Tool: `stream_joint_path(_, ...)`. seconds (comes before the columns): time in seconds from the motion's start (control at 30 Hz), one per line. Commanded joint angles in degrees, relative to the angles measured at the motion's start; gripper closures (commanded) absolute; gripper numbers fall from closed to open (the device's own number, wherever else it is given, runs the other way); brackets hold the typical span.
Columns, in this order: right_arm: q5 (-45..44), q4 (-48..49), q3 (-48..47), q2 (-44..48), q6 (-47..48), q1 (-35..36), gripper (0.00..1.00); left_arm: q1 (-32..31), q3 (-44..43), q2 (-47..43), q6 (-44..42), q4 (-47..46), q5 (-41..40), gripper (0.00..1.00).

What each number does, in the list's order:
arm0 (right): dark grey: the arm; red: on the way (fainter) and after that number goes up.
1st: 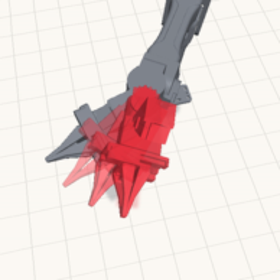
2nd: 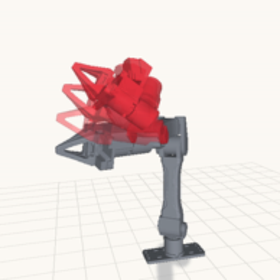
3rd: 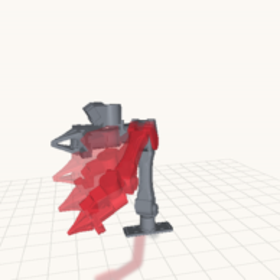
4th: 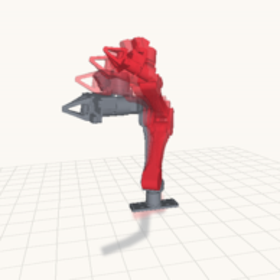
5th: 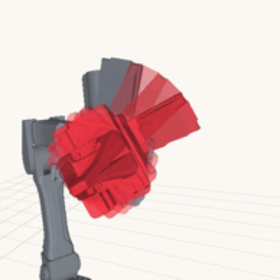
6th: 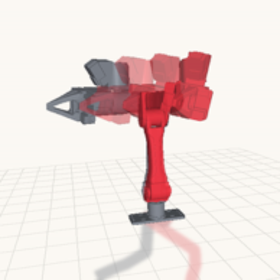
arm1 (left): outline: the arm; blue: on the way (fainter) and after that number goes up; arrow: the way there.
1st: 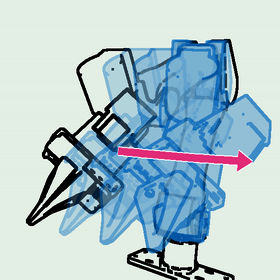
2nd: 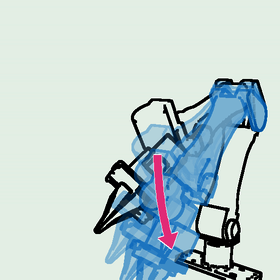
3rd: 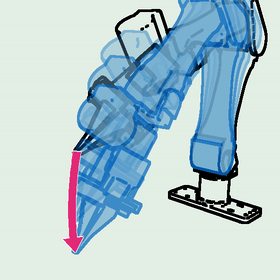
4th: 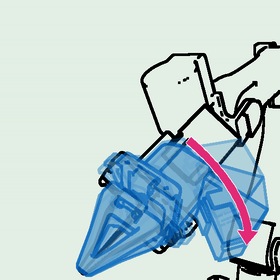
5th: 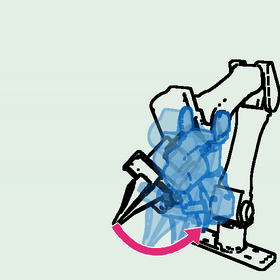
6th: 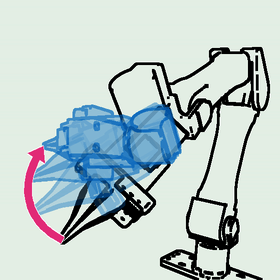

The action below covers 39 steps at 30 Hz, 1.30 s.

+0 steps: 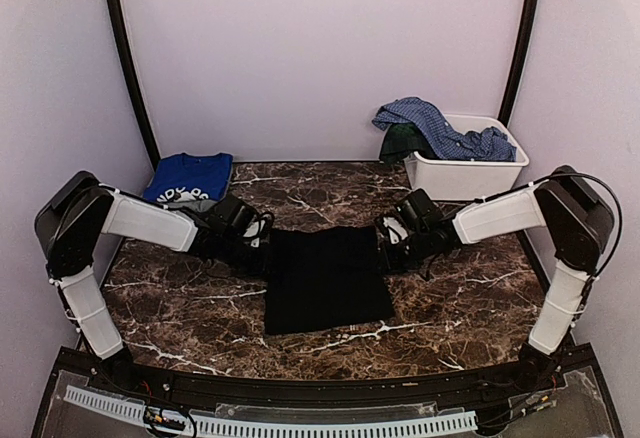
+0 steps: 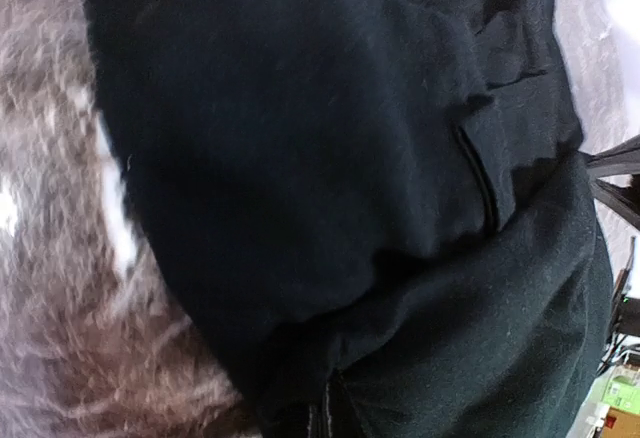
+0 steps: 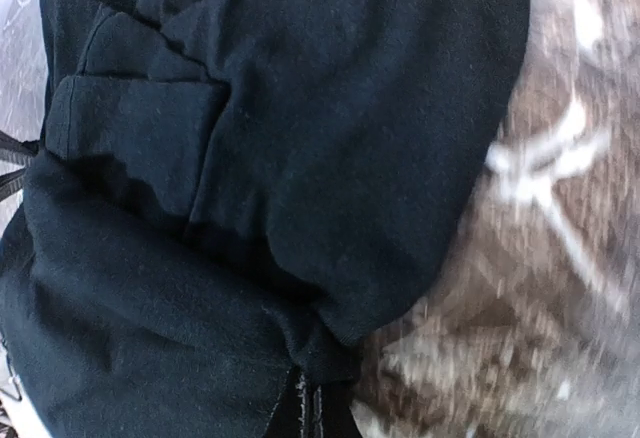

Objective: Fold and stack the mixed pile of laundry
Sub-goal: Move the square-folded T-shirt to the center of the board.

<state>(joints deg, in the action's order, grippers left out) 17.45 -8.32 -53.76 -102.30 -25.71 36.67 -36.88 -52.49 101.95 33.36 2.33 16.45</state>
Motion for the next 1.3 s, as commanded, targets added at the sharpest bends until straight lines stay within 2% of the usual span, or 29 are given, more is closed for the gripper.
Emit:
stream_joint_path(0.0, -3.4, 1.8, 0.5, -3.3, 1.5, -0.4, 1.0, 0.7, 3.0, 0.7, -1.2, -2.9, -0.3, 1.0)
stream_joint_path(0.17, -1.9, 1.8, 8.1, 3.3, -0.1, 0.5, 1.0, 0.1, 11.0, -6.0, -0.6, -4.8, 1.9, 1.0)
stream_joint_path(0.3, -1.0, 0.0, 14.1, 12.1, -3.8, 7.4, 1.0, -5.1, 13.9, -14.0, -2.0, 0.3, 0.9, 1.0)
stream_joint_path(0.4, -0.1, -1.8, 17.0, 17.3, -8.3, 10.8, 1.0, -6.0, 16.4, -19.3, -1.3, 2.7, 1.2, 0.99)
stream_joint_path(0.47, -2.3, -5.5, 17.8, 20.8, -9.5, 10.9, 1.0, -5.9, 16.9, -23.3, -1.8, 5.2, -0.4, 0.92)
stream_joint_path(0.5, -3.9, -7.6, 17.5, 22.4, -9.4, 10.8, 1.0, -5.9, 16.4, -24.1, -2.0, 6.2, -1.0, 0.82)
stream_joint_path(0.53, -5.1, -10.1, 16.8, 23.7, -9.0, 10.6, 0.98, -5.9, 15.4, -25.7, -2.5, 7.9, -2.7, 0.76)
stream_joint_path(0.57, -5.5, -12.2, 15.9, 24.9, -8.3, 10.3, 0.88, -5.9, 14.8, -26.5, -3.1, 8.7, -3.4, 0.65)
stream_joint_path(0.63, -6.2, -15.7, 13.3, 27.9, -6.3, 9.6, 0.62, -5.9, 12.3, -29.0, -5.6, 11.4, -5.9, 0.51)
stream_joint_path(0.67, -6.4, -16.9, 11.8, 29.1, -5.0, 9.2, 0.52, -5.9, 10.5, -30.7, -8.0, 11.7, -6.9, 0.48)
stream_joint_path(0.7, -6.3, -17.7, 10.3, 30.1, -3.5, 8.4, 0.44, -6.0, 9.6, -31.4, -10.9, 11.4, -7.2, 0.43)
stream_joint_path(0.77, -4.6, -18.2, 6.8, 30.5, 0.0, 6.1, 0.38, -6.7, 6.6, -32.1, -16.8, 10.6, -5.8, 0.41)
stream_joint_path(0.87, -0.5, -18.2, 0.5, 27.5, 5.5, 2.9, 0.38, -9.3, 2.3, -30.0, -27.7, 8.9, -4.7, 0.41)
stream_joint_path(0.9, 1.6, -17.0, -1.1, 25.9, 6.9, 2.3, 0.4, -10.8, 1.6, -28.5, -33.7, 8.1, -3.7, 0.41)
stream_joint_path(1.03, 9.4, -16.1, -10.8, 14.7, 11.3, 1.3, 0.51, -13.0, -0.7, -22.2, -46.9, 5.8, 2.4, 0.46)
stream_joint_path(1.17, 16.9, -15.4, -18.8, 4.6, 14.2, 1.3, 0.56, -16.5, -2.0, -15.2, -53.7, 3.6, 4.3, 0.58)
stream_joint_path(1.27, 23.3, -13.1, -21.9, -0.9, 14.3, 1.3, 0.62, -17.7, -2.5, -12.0, -56.3, 1.3, 4.5, 0.58)
